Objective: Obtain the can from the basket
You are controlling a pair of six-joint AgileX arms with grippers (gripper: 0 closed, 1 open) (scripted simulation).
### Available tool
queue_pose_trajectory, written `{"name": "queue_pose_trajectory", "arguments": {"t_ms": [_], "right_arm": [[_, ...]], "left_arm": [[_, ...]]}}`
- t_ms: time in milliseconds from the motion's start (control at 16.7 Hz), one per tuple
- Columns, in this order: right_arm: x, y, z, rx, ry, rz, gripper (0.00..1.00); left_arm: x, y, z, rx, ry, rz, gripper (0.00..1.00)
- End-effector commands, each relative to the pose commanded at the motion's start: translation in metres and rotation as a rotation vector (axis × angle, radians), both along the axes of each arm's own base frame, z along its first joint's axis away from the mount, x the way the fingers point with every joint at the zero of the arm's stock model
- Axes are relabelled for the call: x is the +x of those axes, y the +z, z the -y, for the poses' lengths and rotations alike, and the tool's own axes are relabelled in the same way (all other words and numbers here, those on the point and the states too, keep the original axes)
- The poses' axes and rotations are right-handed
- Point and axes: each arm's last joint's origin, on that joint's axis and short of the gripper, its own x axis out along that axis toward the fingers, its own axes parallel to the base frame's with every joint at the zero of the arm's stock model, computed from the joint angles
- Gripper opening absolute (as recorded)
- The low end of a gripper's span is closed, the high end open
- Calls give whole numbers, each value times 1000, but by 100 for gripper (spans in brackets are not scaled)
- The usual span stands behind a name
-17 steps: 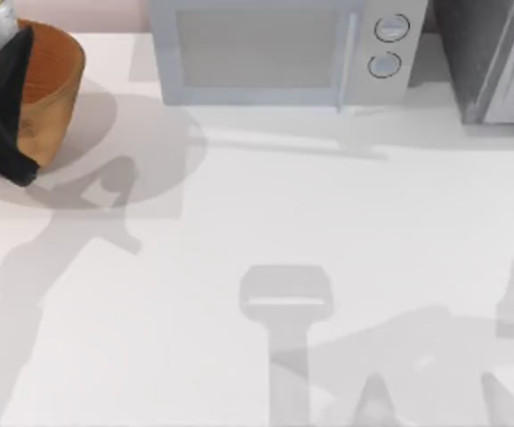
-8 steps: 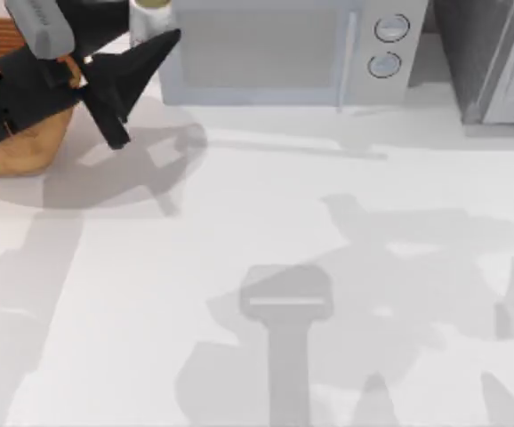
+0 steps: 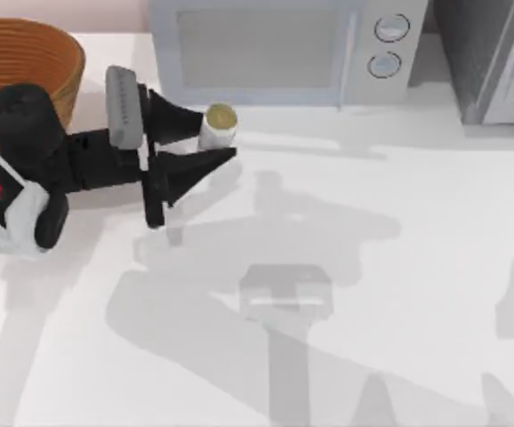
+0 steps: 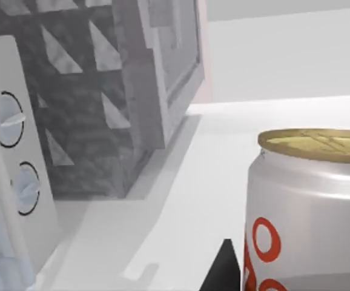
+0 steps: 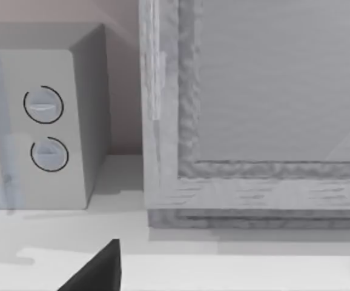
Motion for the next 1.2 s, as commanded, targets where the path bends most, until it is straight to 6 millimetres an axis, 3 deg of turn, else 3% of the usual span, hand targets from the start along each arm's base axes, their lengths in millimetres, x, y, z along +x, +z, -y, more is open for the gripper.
{"name": "queue_pose_trajectory", "arguments": {"t_ms": [240,420,840,1200], "right_arm": [[0,0,0,0,0,0,100],[0,0,0,0,0,0,100],[0,0,0,0,0,0,100],[0,0,0,0,0,0,100]], "left_arm": [[-1,-51,8,22,-114,-71,0],[-5,-74,11,30,-165,-110,0],[-6,-79,11,32,-176,-119,0],[-6,-79,11,32,-176,-119,45]]}}
